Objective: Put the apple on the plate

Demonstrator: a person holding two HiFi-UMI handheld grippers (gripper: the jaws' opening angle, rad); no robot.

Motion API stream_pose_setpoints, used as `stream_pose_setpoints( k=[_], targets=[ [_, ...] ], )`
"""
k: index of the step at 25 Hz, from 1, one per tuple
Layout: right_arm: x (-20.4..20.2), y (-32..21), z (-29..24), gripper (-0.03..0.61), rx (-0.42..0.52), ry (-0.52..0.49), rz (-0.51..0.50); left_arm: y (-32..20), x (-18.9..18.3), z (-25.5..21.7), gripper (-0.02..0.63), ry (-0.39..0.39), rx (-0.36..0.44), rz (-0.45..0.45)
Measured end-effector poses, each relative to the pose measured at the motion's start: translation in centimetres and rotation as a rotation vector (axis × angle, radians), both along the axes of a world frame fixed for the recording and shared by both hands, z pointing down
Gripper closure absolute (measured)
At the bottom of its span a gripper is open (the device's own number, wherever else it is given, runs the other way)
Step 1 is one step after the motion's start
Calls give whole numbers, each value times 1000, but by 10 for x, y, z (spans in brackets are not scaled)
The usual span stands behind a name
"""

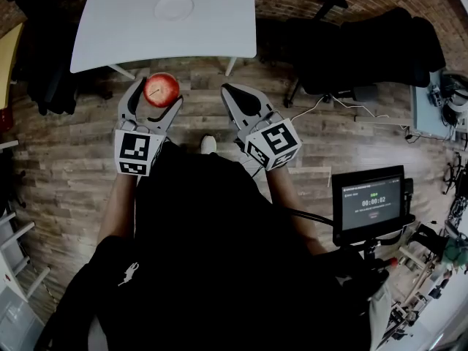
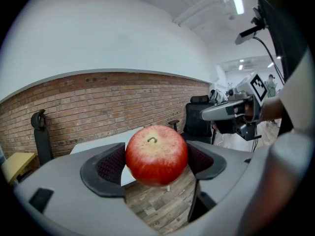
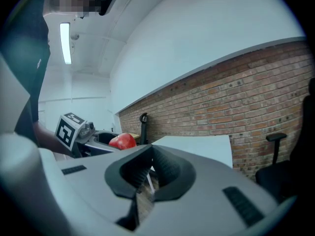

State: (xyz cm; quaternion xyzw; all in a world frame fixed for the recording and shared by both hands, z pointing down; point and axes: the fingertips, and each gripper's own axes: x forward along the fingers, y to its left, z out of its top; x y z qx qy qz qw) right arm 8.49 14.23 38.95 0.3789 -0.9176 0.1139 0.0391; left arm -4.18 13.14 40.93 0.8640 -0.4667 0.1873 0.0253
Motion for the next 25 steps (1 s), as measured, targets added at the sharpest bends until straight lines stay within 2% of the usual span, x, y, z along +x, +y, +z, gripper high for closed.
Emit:
stream_pose_setpoints(
  k=[13, 21, 25],
  targets=[
    [18, 4, 9, 575, 12, -16, 8, 0, 11, 9, 221, -33, -3, 2],
    [50, 1, -3, 575, -1, -58, 44, -16, 42, -22, 221, -86, 23, 42],
    [52, -2, -4, 575, 4, -72, 53, -22, 44, -26, 221, -99, 34, 47]
  ],
)
